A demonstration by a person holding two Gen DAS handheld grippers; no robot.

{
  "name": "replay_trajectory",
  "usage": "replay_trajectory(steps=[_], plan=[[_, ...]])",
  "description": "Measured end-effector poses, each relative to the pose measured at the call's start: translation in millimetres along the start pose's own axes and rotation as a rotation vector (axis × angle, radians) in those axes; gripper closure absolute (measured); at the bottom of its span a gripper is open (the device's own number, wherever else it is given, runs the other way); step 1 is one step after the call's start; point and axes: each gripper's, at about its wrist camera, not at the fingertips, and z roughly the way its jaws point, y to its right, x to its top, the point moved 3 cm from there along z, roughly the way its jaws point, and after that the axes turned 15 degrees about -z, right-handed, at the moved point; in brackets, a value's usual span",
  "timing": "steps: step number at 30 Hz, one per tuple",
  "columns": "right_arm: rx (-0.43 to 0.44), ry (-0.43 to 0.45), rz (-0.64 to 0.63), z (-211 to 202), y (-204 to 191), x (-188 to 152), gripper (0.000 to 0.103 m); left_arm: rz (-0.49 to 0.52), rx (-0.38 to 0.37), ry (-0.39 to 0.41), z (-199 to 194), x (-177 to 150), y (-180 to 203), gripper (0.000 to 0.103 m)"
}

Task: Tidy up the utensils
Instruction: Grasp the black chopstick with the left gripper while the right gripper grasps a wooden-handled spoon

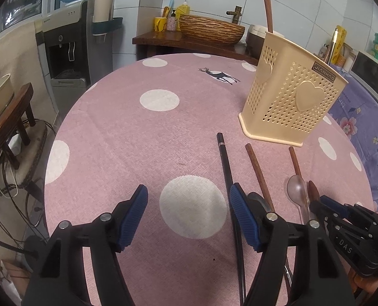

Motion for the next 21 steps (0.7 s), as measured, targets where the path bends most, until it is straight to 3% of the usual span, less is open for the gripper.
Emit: replay_trajectory(steps=[7,17,21], plan=[[0.008,0.009,0.005,1.6,2.6,2.3,0.087,0.036,0.006,-0.005,5.9,6.7,8.8,0.038],[0.015,0.075,0.073,-17.9,22.9,-2.7,0.086,0.103,-0.005,-0.12,48.3,15.2,38.9,0.068],[0.012,0.093,0.078,-23.8,25.0,-3.9,0.086,0.116,0.014,-0.135,60.9,15.8,46.2,0.076]])
